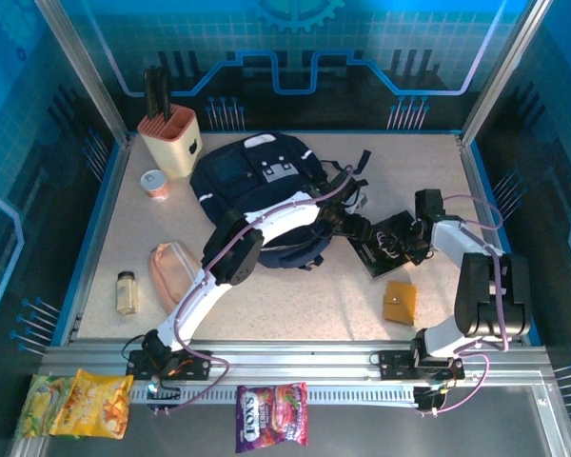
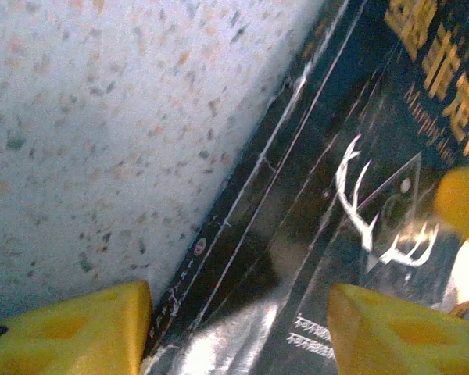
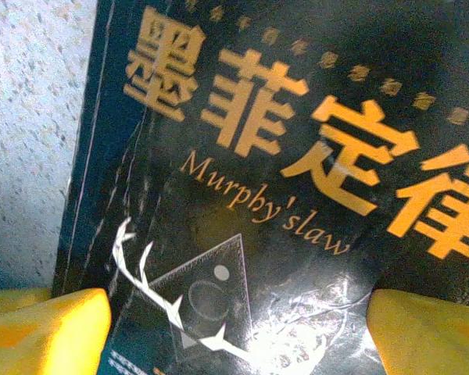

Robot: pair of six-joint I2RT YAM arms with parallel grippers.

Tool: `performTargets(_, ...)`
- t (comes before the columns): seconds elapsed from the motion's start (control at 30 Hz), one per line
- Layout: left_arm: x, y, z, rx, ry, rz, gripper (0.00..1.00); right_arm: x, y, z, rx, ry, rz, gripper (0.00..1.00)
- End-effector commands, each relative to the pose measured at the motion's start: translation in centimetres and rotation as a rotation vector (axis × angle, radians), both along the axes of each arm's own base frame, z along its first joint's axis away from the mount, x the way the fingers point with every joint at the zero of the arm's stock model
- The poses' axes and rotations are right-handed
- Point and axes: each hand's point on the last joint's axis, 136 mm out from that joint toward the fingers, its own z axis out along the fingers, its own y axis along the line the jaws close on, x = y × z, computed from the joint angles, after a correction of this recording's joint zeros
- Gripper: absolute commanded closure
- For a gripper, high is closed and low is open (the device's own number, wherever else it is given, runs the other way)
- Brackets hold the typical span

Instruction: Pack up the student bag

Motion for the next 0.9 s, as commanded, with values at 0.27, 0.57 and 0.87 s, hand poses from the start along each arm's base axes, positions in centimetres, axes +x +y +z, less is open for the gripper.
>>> performTargets(0.27, -4.3, 1.3, 1.6, -0.015, 0.114, -0.032, 0.48, 5.7, 1.3, -0.4, 0.082, -0.069, 0.140, 0.17)
performTargets(0.57, -2.6, 1.4, 2.1, -0.019, 0.125, 0.087, 0.46, 4.4, 0.2, 1.0, -0.023, -0.059, 0.137, 0.19)
performTargets(0.87, 0.1, 1.5, 0.5, 0.006, 0.107, 0.186, 0.43, 2.8, 2.6, -0.6, 0.045, -0.003, 0.181, 0.19)
